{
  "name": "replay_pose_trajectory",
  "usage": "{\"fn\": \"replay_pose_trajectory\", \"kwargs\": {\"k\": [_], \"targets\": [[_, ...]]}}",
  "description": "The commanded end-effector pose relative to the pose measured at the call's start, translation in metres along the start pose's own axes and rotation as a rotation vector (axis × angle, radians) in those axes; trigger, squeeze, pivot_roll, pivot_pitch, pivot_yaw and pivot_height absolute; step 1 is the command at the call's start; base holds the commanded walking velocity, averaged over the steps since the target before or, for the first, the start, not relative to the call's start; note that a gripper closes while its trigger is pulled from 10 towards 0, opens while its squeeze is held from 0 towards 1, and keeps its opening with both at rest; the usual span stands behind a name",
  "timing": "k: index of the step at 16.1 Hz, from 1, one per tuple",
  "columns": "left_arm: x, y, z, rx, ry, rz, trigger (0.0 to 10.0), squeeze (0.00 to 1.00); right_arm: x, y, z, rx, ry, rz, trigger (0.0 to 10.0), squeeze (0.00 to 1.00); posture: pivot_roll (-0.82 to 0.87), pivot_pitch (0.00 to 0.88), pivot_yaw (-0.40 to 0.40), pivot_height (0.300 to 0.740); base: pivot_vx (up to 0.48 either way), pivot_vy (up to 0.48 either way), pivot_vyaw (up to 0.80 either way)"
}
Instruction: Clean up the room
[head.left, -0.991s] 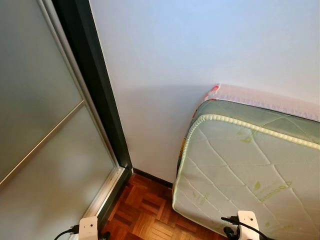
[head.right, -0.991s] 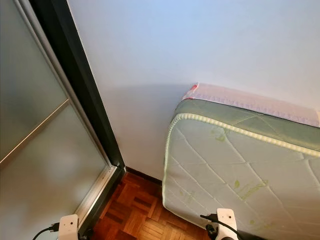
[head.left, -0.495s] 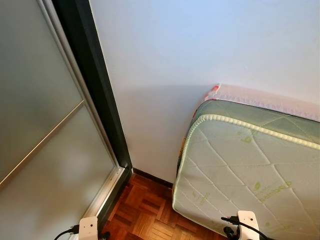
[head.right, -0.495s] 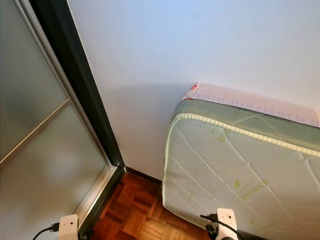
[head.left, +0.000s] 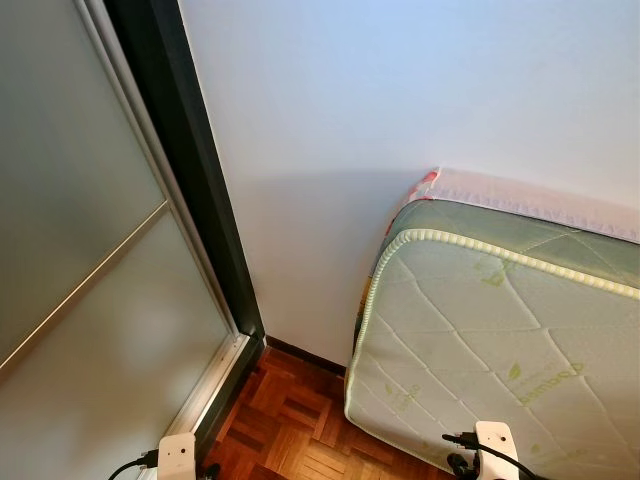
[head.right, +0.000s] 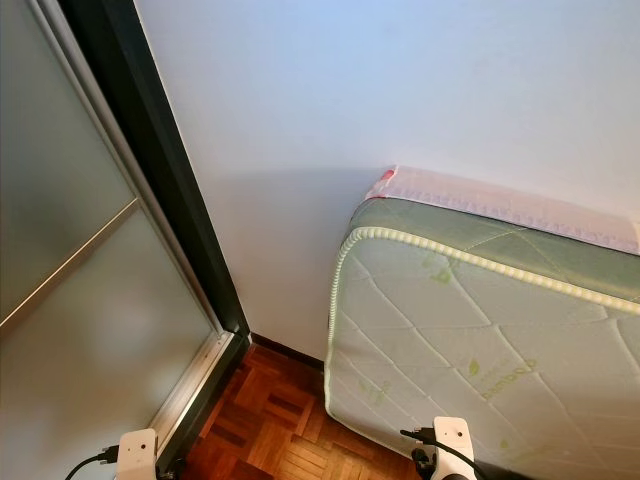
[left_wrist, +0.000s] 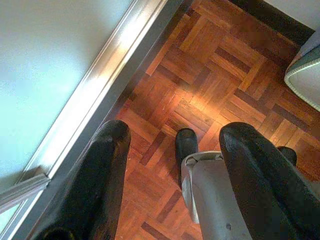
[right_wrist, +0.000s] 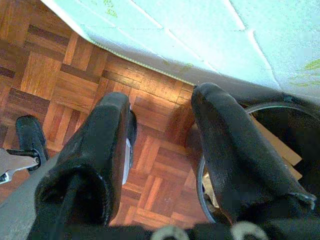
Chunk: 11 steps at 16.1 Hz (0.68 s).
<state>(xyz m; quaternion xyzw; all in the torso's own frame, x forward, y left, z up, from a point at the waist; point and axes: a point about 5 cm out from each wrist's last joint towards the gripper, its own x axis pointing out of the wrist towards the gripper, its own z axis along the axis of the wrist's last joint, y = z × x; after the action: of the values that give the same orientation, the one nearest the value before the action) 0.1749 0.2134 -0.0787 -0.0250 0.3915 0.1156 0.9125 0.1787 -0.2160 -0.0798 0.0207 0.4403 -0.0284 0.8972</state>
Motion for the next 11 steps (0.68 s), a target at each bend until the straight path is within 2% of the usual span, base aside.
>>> {"fn": "replay_pose_trajectory", "kwargs": {"k": [1, 2, 3, 5, 8, 11], "targets": [[-0.007, -0.0483, -0.0257, 0.078, 0.133, -0.129, 10.0, 0.0, 0.0112, 0.0195, 0.0452, 0.144, -0.059, 0.047, 10.0, 0.0, -0.13, 0.0, -0.019, 0.74, 0.0, 0.0, 0.0], [-0.0074, -0.0484, -0.027, 0.087, 0.14, -0.136, 10.0, 0.0, 0.0097, 0.0141, 0.0394, 0.146, -0.054, 0.037, 10.0, 0.0, -0.12, 0.0, -0.021, 0.74, 0.0, 0.0, 0.0], [-0.0079, -0.0485, -0.028, 0.055, 0.14, -0.13, 10.0, 0.0, 0.0091, 0.0115, 0.0373, 0.15, -0.055, 0.031, 10.0, 0.0, -0.12, 0.0, -0.02, 0.74, 0.0, 0.0, 0.0], [-0.0074, -0.0481, -0.0259, 0.03, 0.126, -0.124, 10.0, 0.0, 0.0093, 0.0118, 0.0394, 0.152, -0.065, 0.024, 10.0, 0.0, -0.13, 0.0, -0.016, 0.74, 0.0, 0.0, 0.0], [-0.0071, -0.0464, -0.026, 0.046, 0.131, -0.119, 10.0, 0.0, 0.0096, 0.0129, 0.0372, 0.156, -0.041, 0.02, 10.0, 0.0, -0.11, 0.0, -0.013, 0.74, 0.0, 0.0, 0.0], [-0.007, -0.0476, -0.0252, 0.046, 0.128, -0.126, 10.0, 0.0, 0.0097, 0.0119, 0.0378, 0.144, -0.034, 0.019, 10.0, 0.0, -0.1, 0.0, -0.022, 0.74, 0.0, 0.0, -0.67]]}}
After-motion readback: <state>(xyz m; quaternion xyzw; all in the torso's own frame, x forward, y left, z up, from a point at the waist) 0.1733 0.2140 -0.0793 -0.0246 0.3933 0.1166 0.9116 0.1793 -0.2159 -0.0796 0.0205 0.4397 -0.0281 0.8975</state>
